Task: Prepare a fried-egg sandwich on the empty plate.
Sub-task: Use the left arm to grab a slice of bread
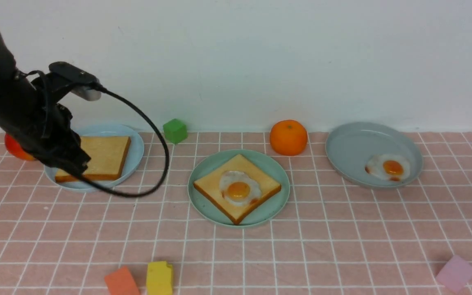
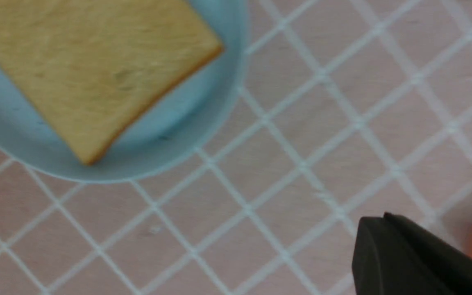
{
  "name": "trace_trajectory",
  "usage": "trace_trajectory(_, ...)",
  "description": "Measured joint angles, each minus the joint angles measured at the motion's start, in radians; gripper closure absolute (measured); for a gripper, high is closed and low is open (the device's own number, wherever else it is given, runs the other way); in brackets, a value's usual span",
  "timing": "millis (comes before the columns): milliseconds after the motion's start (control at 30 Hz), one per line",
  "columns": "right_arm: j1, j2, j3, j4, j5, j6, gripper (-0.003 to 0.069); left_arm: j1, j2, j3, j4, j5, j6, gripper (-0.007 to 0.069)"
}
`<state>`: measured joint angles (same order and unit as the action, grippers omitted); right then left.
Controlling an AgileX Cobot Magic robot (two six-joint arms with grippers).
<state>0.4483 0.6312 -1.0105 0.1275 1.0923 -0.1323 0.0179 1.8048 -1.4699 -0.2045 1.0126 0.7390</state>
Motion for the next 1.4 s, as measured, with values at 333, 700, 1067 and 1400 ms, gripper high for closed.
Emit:
trace_trajectory(333,0.000,-0.002,0.009,0.004,0.004,-0.023,0.0651,0.017,0.225,-0.132,0.075,-0.074,0.174,0.0419)
trace_trajectory(700,0.000,0.007,0.010,0.016,0.003,-0.024,0.0649,0.017,0.311,-0.135,0.144,-0.293,0.299,0.0239)
trace_trajectory(1067,0.000,0.007,0.010,0.041,-0.003,-0.024,0.0649,0.017,0.362,-0.135,0.161,-0.362,0.393,0.0312)
trace_trajectory(1400,0.000,0.007,0.010,0.077,-0.003,-0.024,0.0649,0.013,0.370,-0.142,0.166,-0.368,0.399,0.0440)
